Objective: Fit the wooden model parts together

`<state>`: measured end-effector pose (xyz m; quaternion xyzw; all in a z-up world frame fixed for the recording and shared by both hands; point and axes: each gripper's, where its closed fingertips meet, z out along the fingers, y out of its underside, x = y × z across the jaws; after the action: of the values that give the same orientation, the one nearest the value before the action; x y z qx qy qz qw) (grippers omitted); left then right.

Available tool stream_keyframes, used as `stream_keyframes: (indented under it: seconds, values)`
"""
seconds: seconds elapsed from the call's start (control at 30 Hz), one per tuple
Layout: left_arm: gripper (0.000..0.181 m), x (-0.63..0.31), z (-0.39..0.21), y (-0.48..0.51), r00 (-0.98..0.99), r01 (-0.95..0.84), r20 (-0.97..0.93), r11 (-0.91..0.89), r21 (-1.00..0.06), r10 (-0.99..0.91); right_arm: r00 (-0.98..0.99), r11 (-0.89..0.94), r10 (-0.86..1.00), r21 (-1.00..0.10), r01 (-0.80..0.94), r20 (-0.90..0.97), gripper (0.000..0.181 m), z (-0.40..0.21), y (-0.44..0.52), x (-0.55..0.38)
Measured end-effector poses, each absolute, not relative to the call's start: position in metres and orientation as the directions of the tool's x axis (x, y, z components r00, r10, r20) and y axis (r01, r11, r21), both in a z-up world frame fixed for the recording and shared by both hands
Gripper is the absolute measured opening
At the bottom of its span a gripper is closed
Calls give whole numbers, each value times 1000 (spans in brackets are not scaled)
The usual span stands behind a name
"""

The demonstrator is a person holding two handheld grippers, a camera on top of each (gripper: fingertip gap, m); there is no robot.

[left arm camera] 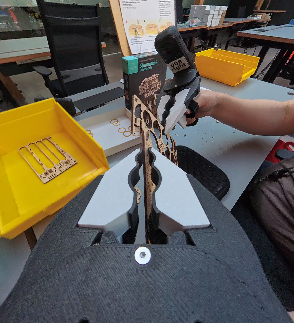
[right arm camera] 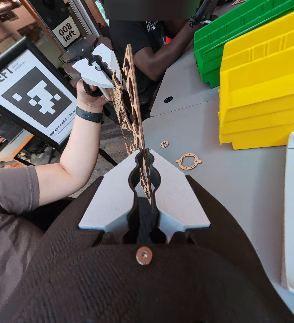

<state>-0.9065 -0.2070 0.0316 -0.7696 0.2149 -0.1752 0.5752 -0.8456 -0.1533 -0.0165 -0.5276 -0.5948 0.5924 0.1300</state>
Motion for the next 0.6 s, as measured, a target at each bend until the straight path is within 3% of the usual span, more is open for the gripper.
stream_keyframes:
  seconds: [0.13,0.27,0.6]
  values:
    - [3,-838,65,-186,804,-187,-55,-165,-968,-592,-321,-169,882,-868,467,-345,1,19,-128,-779]
    - [2,-754,78,-149,777,-51,72,-176,-983,-625,-195,-125,942,-823,554,-274,1,42,-94,-687]
    - [1,-593,-4,-104,581,245,470,-408,-880,-664,36,-264,928,-589,763,-370,1,-20,-53,-514]
